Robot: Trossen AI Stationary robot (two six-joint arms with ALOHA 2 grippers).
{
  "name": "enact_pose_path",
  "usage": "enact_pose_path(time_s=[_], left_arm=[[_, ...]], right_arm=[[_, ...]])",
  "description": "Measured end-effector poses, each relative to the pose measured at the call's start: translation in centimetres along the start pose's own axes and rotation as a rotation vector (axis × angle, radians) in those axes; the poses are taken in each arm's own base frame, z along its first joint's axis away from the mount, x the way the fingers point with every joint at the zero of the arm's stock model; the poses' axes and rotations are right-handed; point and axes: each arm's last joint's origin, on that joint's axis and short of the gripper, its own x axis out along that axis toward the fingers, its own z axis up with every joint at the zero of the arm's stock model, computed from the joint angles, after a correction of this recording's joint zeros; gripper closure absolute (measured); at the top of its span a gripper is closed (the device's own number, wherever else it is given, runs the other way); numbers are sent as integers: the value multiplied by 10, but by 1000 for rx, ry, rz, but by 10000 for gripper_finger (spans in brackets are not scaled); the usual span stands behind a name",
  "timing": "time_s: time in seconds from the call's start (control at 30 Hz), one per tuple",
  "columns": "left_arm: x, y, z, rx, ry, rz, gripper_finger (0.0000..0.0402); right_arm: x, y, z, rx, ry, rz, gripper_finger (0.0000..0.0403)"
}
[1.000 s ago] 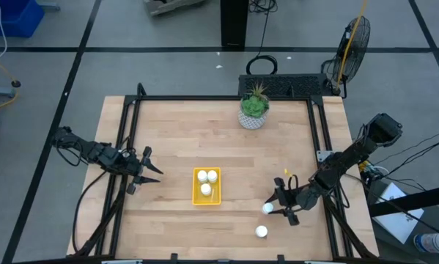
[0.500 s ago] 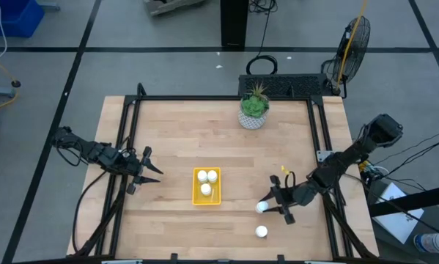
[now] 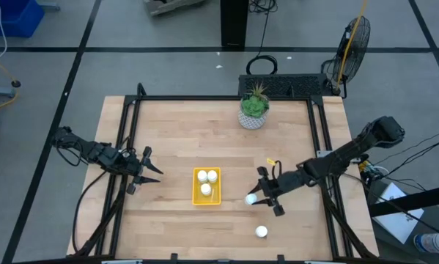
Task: Pick and place pill bottles into a basket
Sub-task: Put the white pill bottle into the yellow basket
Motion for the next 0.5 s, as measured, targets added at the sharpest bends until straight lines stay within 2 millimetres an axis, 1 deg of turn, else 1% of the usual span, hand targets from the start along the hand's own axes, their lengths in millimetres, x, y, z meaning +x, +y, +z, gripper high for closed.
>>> enact_pose_path(time_s=[0.13, 0.27, 0.5], left_arm=[[0, 0, 0, 1, 0, 0, 252], [0, 0, 0, 1, 0, 0, 252], [0, 0, 1, -1, -12, 0, 252]], right_arm=[[0, -12, 10, 6, -19, 8, 254], [4, -24, 14, 15, -16, 15, 251], [25, -43, 26, -9, 8, 64, 253]])
